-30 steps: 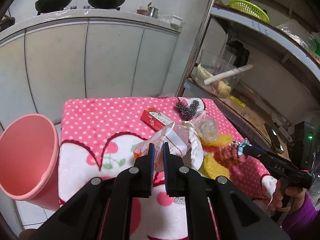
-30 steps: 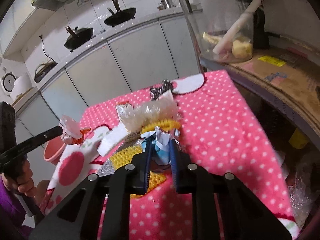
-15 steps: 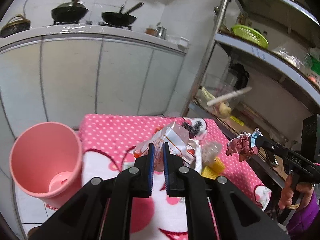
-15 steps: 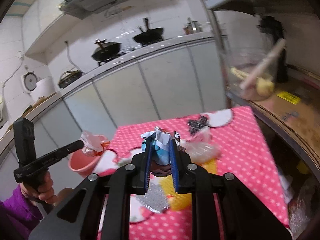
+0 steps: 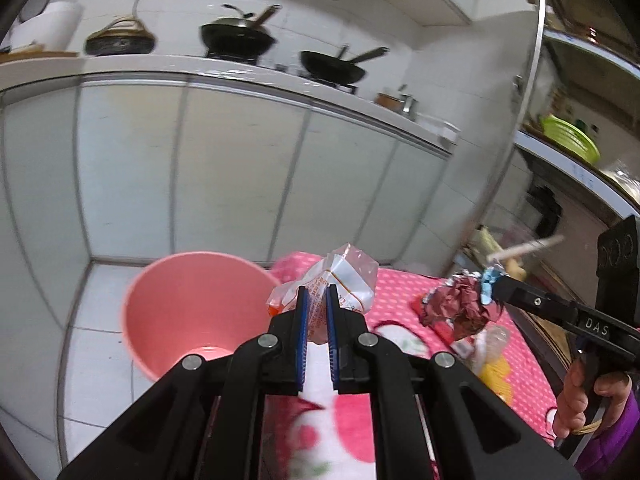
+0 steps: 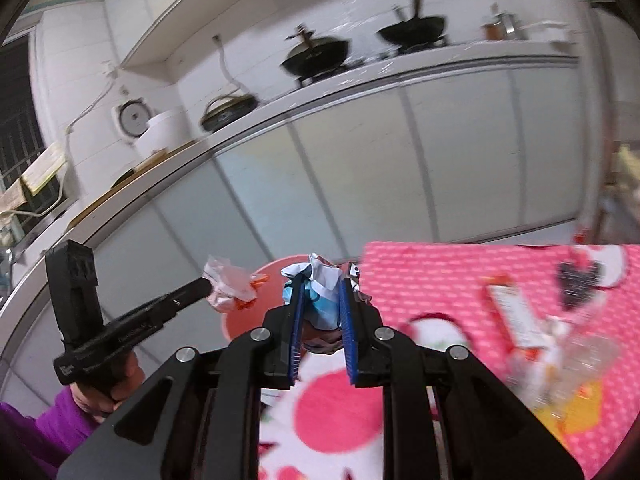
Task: Collect trash
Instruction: 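Carry both wrappers over the pink bin and open both grippers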
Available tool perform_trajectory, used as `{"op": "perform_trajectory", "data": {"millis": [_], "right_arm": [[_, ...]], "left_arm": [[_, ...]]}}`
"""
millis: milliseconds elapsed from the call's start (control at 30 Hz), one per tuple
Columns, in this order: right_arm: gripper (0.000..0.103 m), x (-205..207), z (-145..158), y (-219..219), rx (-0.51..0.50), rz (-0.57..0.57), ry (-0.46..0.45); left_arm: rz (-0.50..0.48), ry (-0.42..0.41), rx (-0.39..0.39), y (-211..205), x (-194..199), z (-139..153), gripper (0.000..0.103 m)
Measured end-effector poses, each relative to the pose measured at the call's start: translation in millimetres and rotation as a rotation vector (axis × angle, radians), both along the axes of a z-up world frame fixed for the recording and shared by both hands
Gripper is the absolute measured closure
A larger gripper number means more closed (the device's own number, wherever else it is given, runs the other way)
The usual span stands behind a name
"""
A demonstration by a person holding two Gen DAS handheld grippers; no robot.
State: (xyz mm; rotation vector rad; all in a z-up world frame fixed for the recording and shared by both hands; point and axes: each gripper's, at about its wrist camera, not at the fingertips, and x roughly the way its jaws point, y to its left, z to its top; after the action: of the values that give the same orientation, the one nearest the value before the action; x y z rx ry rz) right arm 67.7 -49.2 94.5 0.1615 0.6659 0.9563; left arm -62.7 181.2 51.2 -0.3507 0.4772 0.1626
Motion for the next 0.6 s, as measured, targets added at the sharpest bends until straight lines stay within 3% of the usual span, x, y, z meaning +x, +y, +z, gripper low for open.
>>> {"op": "perform_trajectory", "data": {"millis": [333, 600], "right_arm": [[0.085, 10, -33, 109, -0.052, 0.137, 0.123], [0.085, 17, -66, 154, -0.125, 0.157, 0.171]], "left_arm": [[0.067, 0.087, -0.024, 44, 0, -38, 0.095], [0.092, 0.175, -0.024, 64, 12, -70, 0.095]]}}
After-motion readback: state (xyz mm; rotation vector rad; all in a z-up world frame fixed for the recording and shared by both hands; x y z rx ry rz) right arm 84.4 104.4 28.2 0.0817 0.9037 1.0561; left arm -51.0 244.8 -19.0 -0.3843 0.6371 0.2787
